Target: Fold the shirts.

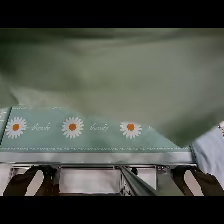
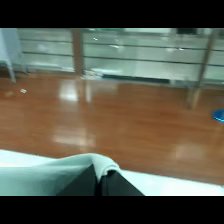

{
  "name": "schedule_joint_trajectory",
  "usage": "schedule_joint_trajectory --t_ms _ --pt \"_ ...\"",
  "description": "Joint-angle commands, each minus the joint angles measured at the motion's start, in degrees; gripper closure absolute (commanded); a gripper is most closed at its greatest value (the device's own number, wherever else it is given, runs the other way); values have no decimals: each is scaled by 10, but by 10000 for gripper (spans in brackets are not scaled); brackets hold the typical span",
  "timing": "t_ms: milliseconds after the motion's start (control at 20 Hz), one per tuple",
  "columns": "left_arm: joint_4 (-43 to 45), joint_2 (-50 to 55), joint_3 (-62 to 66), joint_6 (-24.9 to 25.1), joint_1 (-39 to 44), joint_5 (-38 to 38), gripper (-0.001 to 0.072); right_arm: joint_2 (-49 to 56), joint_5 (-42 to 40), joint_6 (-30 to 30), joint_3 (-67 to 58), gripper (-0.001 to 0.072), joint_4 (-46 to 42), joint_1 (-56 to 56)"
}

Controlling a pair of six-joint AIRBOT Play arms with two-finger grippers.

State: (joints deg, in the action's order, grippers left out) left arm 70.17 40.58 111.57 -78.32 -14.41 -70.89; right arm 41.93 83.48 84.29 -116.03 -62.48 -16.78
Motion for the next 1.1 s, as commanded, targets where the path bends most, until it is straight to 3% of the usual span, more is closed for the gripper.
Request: schedule_joint_trajectory --t_ms 0,200,400,550,700,900,1050 --pt "89 -56 -63 -5 31 -24 686 -30 42 13 10 683 -52 1" --pt "147 -56 -208 -35 37 -9 686 -28 42 16 128 683 -37 0" --pt "61 8 -353 -49 37 94 685 18 -18 -23 319 683 30 1" --pt "11 110 -395 -49 45 150 685 115 -94 -68 396 683 94 1" --pt "-6 223 -393 -50 64 196 685 243 -184 -91 398 683 114 27" --pt "-66 349 -393 -61 84 310 685 423 -325 -74 352 683 118 82" --pt "-130 416 -393 -97 84 383 685 554 -331 -44 238 683 146 89"
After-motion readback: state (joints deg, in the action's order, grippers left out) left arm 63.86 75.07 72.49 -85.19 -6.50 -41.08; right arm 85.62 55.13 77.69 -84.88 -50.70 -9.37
